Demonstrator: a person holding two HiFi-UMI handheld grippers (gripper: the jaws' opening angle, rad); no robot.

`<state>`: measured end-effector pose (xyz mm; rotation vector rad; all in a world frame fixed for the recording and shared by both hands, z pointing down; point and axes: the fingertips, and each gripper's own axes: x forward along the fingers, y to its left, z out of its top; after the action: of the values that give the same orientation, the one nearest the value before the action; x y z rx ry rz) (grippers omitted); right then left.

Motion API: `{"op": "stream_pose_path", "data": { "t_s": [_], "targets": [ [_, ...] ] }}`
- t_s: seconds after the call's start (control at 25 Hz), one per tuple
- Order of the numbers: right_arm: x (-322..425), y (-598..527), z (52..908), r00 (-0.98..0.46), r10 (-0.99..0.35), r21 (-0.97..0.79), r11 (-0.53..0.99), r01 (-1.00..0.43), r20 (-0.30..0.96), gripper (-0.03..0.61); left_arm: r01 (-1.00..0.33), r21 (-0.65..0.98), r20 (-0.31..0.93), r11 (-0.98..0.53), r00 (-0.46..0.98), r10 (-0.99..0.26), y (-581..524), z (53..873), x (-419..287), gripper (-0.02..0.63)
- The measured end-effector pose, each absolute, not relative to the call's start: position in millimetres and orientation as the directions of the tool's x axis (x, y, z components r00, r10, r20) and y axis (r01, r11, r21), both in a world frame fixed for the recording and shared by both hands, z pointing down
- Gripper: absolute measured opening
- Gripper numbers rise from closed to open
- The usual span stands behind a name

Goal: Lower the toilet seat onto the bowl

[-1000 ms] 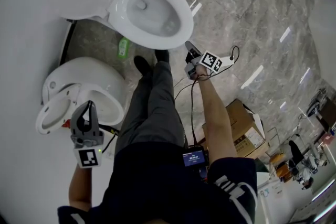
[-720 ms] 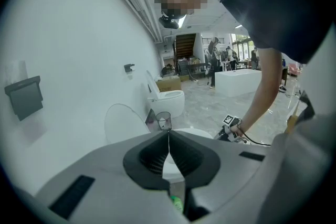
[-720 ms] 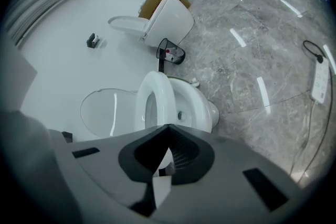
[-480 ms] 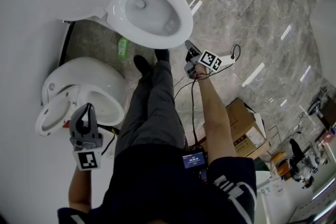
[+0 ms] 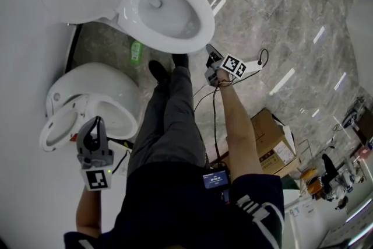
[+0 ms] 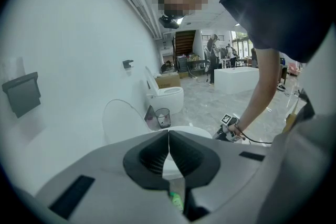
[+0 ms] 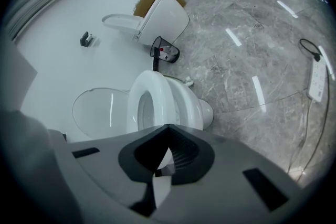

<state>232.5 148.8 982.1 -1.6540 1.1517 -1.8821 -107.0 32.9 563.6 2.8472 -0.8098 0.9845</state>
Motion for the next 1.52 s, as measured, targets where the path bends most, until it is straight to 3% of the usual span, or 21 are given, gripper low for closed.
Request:
{"op": "stream_pose_path", "data": {
  "t_s": [1.12, 1.52],
  "targets": [
    [233.4, 150.0, 1013.7, -0.22, -0.722, -0.754, -0.618, -0.222, 0.656, 0.018, -0.482, -0.134, 0.607, -0.866, 0.651, -0.456, 33.9, 582.2, -110.6, 0.026],
    [236.1, 143.5, 1005.7, -0.213, -0.717, -0.743, -0.602, -0.291, 0.664, 0.018, -0.472, -0.134, 0.597, -0.871, 0.663, -0.451, 32.3, 580.5, -107.2, 0.026]
  ]
}}
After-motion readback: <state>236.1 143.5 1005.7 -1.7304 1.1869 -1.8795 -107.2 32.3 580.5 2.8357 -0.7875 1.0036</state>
